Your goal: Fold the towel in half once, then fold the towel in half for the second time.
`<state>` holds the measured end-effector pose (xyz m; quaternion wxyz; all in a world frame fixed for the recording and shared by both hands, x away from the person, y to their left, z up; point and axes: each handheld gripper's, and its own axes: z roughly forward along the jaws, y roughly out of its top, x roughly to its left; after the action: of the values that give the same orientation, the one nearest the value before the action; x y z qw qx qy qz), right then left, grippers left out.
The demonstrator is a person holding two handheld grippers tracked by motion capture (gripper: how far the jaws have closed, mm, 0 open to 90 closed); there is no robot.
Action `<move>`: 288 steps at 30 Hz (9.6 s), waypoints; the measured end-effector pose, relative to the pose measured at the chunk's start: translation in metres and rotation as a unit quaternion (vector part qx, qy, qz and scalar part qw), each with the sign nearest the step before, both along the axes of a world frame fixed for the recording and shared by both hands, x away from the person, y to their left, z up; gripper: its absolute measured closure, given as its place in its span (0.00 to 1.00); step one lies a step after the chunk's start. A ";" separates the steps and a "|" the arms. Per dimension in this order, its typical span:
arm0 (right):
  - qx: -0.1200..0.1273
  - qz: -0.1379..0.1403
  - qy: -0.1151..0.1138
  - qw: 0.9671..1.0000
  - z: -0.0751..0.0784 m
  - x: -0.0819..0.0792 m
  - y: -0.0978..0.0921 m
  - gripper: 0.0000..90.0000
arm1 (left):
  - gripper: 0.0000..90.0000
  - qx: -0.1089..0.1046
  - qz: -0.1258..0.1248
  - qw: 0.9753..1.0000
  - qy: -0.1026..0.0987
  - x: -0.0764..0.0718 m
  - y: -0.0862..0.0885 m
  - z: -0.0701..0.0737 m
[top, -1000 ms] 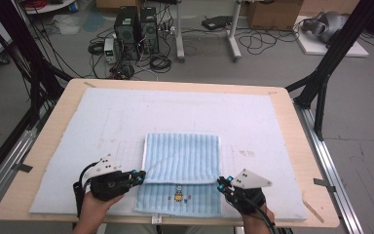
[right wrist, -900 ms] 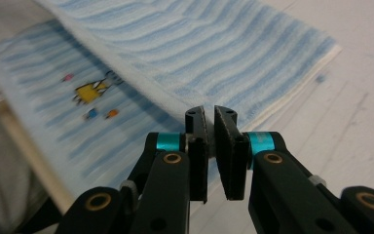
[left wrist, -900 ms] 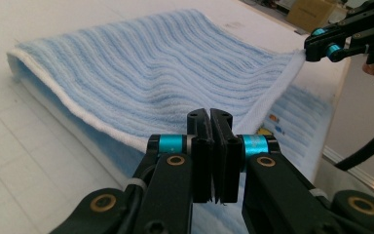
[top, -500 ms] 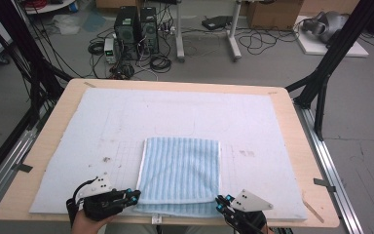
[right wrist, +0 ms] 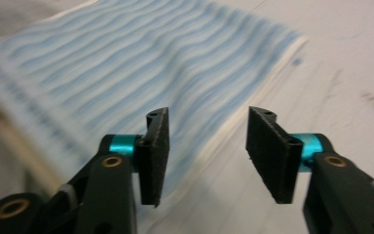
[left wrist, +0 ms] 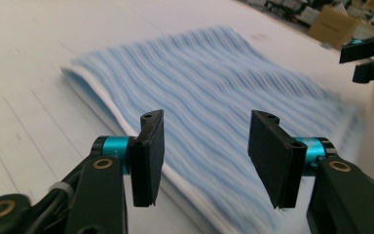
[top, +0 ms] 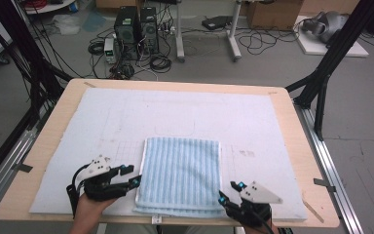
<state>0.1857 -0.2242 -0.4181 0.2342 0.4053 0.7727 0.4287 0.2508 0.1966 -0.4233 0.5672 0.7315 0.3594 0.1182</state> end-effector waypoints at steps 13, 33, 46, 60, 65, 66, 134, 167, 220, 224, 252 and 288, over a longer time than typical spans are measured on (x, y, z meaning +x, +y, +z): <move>0.025 -0.055 0.024 0.998 -0.002 0.094 -0.010 0.35 | 0.17 0.009 0.054 0.999 0.002 0.061 -0.009 0.004; 0.005 -0.050 0.042 0.998 -0.003 0.131 -0.015 0.41 | 0.22 0.059 0.066 0.996 0.004 0.097 -0.026 0.002; -0.005 -0.006 0.080 0.997 -0.014 0.167 0.003 0.57 | 0.27 0.102 0.062 0.991 0.061 0.126 -0.038 -0.021; 0.007 0.012 0.135 0.991 -0.027 0.183 0.009 0.94 | 0.93 0.157 0.036 0.985 0.067 0.126 -0.043 -0.025; -0.023 -0.005 0.110 0.994 -0.020 0.198 0.015 0.95 | 0.95 0.128 0.060 0.989 0.032 0.131 -0.039 -0.019; -0.018 -0.009 0.105 0.994 -0.019 0.199 0.014 0.95 | 0.95 0.122 0.061 0.990 0.029 0.132 -0.036 -0.019; -0.015 0.069 0.057 0.996 -0.026 0.043 0.007 0.58 | 0.55 0.084 -0.038 0.995 0.031 -0.006 -0.013 -0.027; -0.051 0.069 0.014 0.996 -0.007 0.036 0.018 0.93 | 0.90 0.063 -0.042 0.997 0.011 -0.018 -0.007 -0.015; 0.003 0.004 0.022 1.000 -0.015 0.042 0.002 0.37 | 0.54 0.013 0.044 0.999 0.030 0.010 0.001 -0.014; 0.025 -0.009 0.019 0.999 -0.007 0.053 -0.008 0.30 | 0.45 -0.010 0.041 0.999 0.005 0.018 0.004 -0.005; 0.016 -0.001 -0.024 1.000 0.026 0.079 -0.024 0.12 | 0.18 -0.010 0.047 0.998 -0.039 0.037 0.005 0.023; 0.032 0.020 0.007 0.999 0.015 0.097 -0.027 0.12 | 0.48 0.115 0.088 0.989 -0.029 0.136 -0.025 0.006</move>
<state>0.2823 -0.2513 -0.4030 0.2068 0.3998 0.7686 0.4546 0.3865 0.1715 -0.4170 0.4768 0.7537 0.3899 0.2292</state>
